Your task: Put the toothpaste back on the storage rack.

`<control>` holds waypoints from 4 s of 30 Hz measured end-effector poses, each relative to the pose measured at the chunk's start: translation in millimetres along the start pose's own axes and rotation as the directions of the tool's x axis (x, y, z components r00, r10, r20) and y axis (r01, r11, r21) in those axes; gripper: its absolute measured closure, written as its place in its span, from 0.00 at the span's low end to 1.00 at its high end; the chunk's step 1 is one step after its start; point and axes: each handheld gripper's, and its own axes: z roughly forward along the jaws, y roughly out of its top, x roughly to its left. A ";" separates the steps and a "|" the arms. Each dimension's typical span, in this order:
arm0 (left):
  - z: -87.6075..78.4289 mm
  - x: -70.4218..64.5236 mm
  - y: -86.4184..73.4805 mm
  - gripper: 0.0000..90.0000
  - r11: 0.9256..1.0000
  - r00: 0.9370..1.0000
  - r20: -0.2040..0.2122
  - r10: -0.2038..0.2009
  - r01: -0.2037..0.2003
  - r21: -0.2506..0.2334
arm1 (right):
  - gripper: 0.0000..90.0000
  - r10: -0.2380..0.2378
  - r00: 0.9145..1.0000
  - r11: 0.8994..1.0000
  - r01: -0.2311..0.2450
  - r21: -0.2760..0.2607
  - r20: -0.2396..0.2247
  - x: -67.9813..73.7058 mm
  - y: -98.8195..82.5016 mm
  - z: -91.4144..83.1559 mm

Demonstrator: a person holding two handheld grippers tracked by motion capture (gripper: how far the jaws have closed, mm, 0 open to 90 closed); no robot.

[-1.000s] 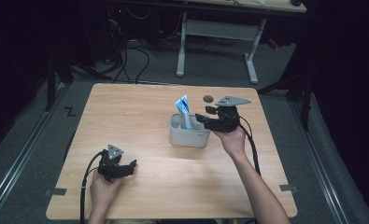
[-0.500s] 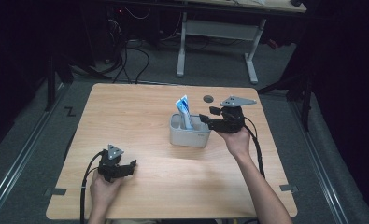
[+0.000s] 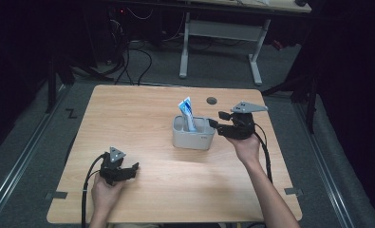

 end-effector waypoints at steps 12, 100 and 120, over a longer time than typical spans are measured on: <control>0.0 0.0 0.0 0.26 1.000 1.000 0.000 -0.001 0.001 0.000 | 0.50 0.023 1.000 1.000 -0.023 -0.009 0.010 -5.2 -5.4 -13.0; 0.0 -0.2 0.0 0.26 1.000 1.000 -0.002 -0.001 0.001 0.000 | 0.51 0.226 0.965 0.973 -0.231 0.021 0.135 -46.9 -102.3 -53.8; -0.1 -0.1 0.1 0.26 1.000 1.000 -0.002 0.001 -0.001 0.003 | 0.51 0.247 0.951 0.963 -0.262 0.059 0.189 -53.1 -129.9 -49.9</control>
